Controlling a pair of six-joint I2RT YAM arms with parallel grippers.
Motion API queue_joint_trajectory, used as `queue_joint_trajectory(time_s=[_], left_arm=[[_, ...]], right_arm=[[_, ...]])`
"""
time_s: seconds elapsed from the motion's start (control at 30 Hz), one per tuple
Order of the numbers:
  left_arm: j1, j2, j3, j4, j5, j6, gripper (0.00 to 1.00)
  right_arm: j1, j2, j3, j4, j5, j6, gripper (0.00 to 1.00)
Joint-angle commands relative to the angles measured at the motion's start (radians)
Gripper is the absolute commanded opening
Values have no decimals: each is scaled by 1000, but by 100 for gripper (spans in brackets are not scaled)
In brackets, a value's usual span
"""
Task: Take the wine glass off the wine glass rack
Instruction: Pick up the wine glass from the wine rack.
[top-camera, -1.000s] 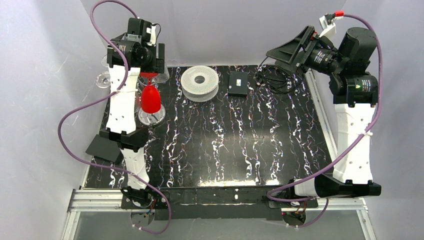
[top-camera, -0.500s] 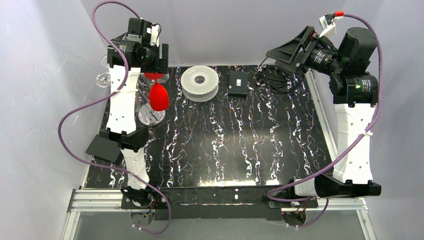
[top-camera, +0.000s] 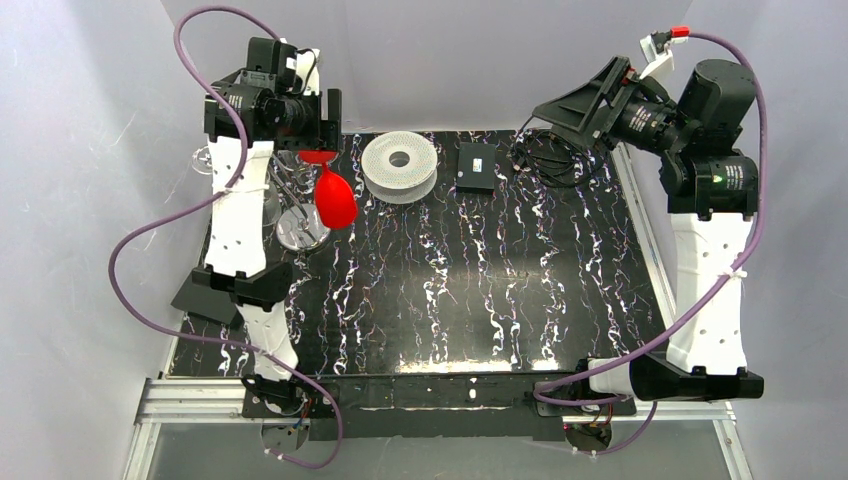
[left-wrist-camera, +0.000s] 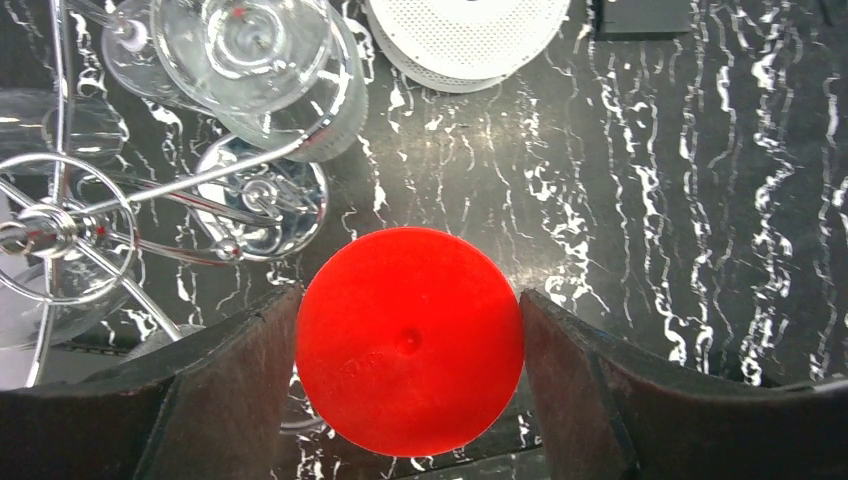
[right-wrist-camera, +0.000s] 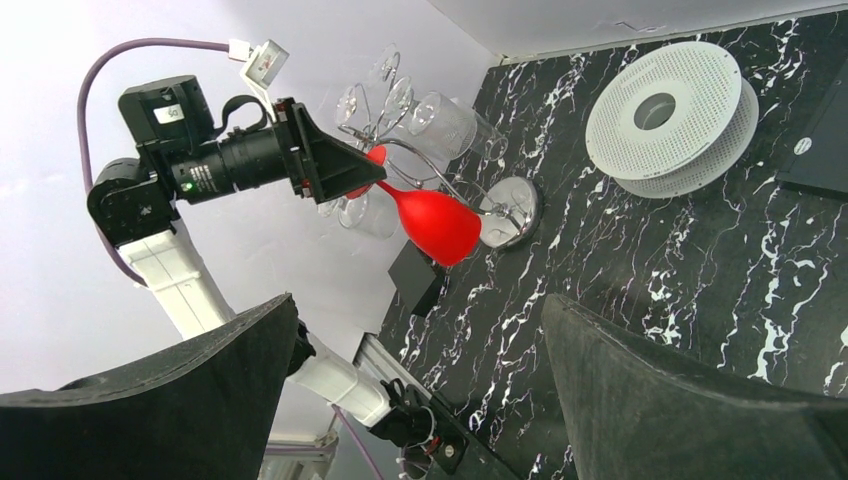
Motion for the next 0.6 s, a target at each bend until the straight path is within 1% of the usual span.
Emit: queue_joint_trajectory(time_s=[0.0,0.13,0.33,0.43,0.57], left_arm=[[-4,-95,-33,-269,97,-20,64],[-15,-134,-69,-265,135,-33,64],[-71,-206,-144,-271,147,-33,64],[-96,-248,-188,-270,160,-36,65],[-111,-302,-254,-264,217,-48,65]], right_arm=[[3,-54,-23,22,3,-26,100],[3,-71,-34,15,-4,-31,100],[2,-82,-27,-19,-50,-42,100],[3,-101,-58,-13,-85,-34,100],[5,-142,-130,29,-129,-6,100]])
